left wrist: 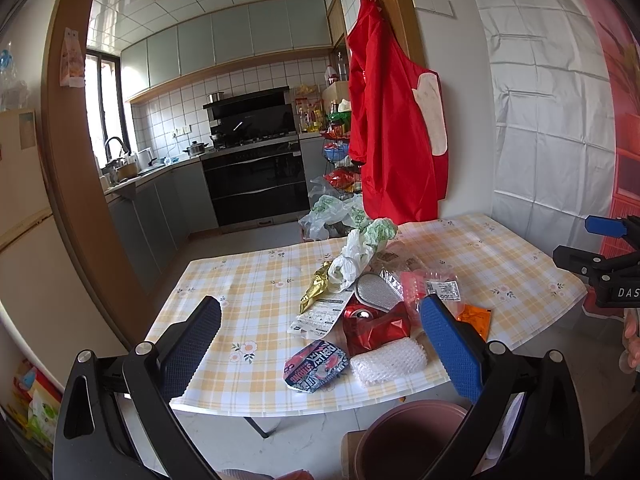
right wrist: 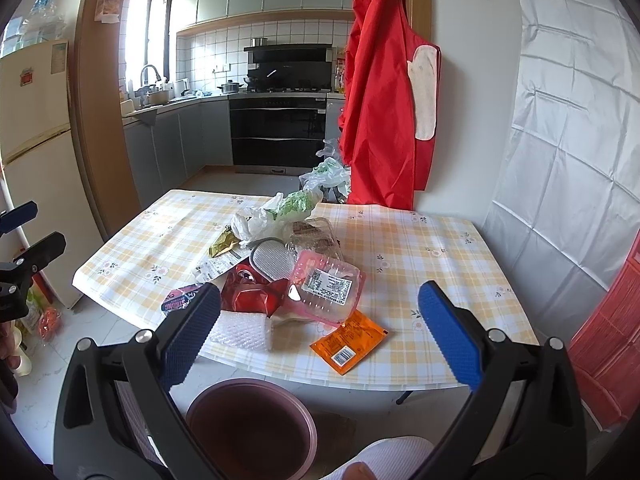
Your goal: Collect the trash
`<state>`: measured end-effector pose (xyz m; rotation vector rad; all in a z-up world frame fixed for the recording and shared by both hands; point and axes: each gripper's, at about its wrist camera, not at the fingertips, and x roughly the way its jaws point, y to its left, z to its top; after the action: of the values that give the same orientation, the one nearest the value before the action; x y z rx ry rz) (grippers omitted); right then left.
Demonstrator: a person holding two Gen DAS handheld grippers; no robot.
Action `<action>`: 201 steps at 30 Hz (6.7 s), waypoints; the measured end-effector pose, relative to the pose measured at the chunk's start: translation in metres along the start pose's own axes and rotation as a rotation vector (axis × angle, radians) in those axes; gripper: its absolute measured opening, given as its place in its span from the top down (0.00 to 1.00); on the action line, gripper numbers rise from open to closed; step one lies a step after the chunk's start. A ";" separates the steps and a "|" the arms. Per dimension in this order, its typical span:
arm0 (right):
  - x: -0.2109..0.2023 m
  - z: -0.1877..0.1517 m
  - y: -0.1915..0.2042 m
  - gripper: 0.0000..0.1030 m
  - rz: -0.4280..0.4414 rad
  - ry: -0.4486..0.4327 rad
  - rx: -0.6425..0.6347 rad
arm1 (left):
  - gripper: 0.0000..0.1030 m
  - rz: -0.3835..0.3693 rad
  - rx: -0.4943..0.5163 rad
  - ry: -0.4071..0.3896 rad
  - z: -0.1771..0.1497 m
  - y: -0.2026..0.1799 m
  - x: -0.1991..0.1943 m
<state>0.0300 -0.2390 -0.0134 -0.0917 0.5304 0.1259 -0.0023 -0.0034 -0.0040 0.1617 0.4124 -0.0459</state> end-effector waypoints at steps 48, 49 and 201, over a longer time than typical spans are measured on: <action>-0.001 -0.003 -0.002 0.05 -0.002 0.008 0.006 | 0.05 0.001 -0.005 0.004 -0.004 0.001 0.000; -0.001 -0.004 -0.002 0.05 -0.002 0.008 0.006 | 0.05 0.000 -0.005 0.004 -0.005 0.000 0.000; 0.144 -0.168 0.014 0.43 0.097 0.024 0.111 | 0.73 -0.197 -0.456 0.250 -0.157 -0.003 0.133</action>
<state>0.0677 -0.2314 -0.2321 0.0408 0.5651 0.1901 0.0572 0.0177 -0.2001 -0.3272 0.6760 -0.1247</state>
